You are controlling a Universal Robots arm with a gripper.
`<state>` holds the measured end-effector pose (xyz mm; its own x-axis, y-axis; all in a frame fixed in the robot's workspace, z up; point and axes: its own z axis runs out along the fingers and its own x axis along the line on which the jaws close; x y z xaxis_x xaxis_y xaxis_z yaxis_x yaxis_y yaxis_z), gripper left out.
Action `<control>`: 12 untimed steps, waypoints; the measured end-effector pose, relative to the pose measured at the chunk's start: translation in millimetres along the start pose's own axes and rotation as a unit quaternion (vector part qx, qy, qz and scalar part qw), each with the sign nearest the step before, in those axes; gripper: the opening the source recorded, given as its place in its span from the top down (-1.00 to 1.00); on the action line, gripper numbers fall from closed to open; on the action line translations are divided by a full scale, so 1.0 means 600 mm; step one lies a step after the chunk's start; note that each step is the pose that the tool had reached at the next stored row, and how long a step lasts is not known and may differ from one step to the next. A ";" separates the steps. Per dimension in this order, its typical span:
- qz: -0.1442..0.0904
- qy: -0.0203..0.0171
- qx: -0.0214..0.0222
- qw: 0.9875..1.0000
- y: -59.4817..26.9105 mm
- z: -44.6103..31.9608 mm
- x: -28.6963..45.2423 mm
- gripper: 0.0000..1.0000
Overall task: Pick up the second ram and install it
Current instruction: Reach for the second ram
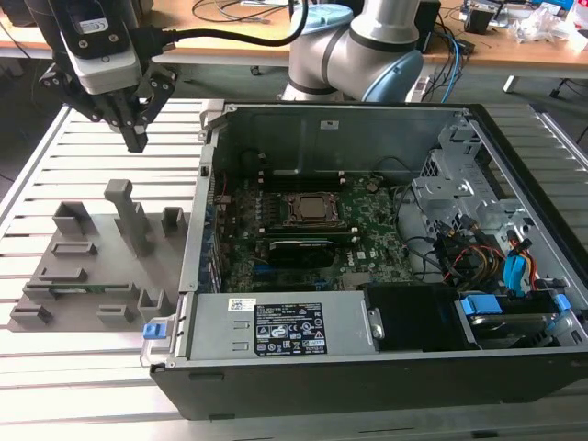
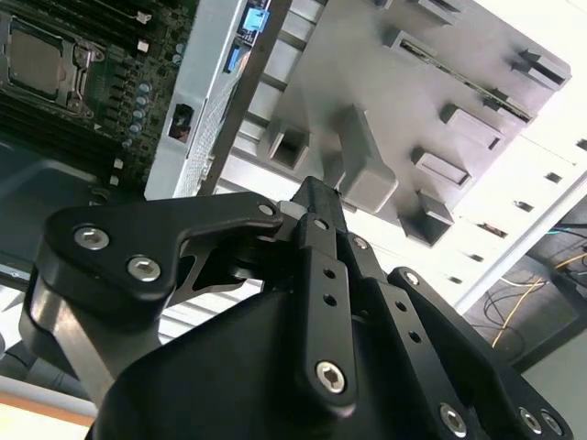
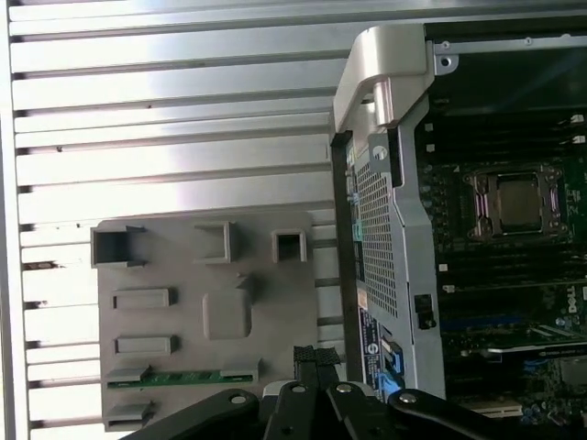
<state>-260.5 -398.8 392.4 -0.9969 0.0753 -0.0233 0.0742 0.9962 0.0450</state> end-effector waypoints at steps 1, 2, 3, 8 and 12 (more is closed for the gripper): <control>0.000 0.000 0.000 1.000 0.000 0.000 0.001 0.80; 0.000 0.000 0.000 1.000 0.000 0.000 0.002 0.80; 0.000 0.000 0.000 1.000 0.000 0.000 0.004 0.80; 0.000 0.000 0.000 1.000 -0.001 0.000 0.016 0.80; 0.000 0.000 0.000 1.000 -0.002 0.000 0.029 0.80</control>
<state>-278.1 -398.8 392.1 -0.9969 0.0753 -0.0233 0.0742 0.9962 0.0451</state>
